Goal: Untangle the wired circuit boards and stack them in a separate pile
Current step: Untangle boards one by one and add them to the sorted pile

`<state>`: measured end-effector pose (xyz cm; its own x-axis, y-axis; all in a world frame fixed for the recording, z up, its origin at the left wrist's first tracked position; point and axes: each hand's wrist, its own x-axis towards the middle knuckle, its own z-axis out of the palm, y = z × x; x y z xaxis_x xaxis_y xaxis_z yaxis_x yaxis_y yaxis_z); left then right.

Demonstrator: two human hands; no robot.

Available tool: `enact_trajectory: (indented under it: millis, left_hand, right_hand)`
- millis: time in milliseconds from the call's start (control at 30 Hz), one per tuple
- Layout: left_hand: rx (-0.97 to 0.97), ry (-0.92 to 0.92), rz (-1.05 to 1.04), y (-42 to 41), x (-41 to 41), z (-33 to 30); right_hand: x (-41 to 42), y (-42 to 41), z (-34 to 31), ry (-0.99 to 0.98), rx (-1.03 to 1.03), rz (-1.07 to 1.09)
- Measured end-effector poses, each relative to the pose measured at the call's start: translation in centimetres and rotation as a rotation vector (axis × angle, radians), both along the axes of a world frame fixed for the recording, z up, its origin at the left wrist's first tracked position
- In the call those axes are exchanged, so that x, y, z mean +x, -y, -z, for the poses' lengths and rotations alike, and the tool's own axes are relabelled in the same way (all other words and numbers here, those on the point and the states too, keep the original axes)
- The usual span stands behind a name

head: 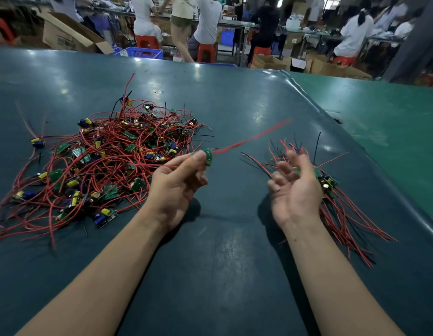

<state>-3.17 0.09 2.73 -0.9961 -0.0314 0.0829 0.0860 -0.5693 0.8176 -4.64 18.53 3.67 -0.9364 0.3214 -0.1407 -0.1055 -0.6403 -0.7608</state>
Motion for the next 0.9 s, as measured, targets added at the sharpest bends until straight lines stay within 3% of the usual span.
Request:
enact_trajectory:
  millis: [100, 200, 433, 533, 633, 767, 833, 900]
  left_hand:
    - [-0.064, -0.008, -0.041, -0.4, 0.1, 0.1]
    - [-0.212, -0.005, 0.022, -0.7, 0.6, 0.2]
    - [-0.239, -0.015, 0.158, -0.5, 0.6, 0.0]
    - [-0.210, 0.022, 0.128, -0.5, 0.5, 0.1]
    - [-0.184, 0.048, 0.044, -0.6, 0.2, 0.2]
    - [-0.217, 0.057, -0.129, 0.1, -0.4, 0.4]
    - [-0.403, -0.026, -0.265, 0.5, -0.4, 0.8]
    - [-0.752, -0.137, -0.464, 0.7, -0.4, 1.4]
  right_hand:
    - [1.4, 2.4, 0.9, -0.055, 0.437, -0.411]
    - [2.9, 4.4, 1.6, -0.201, 0.646, -0.711]
    - [3.0, 4.5, 1.9, -0.298, 0.710, -0.578]
    - [2.9, 4.6, 1.8, -0.345, 0.771, -0.425]
    - [2.6, 4.5, 1.5, -0.271, 0.627, -0.177]
    - [1.6, 2.7, 0.6, -0.053, 0.175, 0.083]
    - [1.2, 1.6, 0.5, 0.093, -0.077, 0.080]
    - [1.0, 1.1, 0.7, 0.139, -0.201, 0.011]
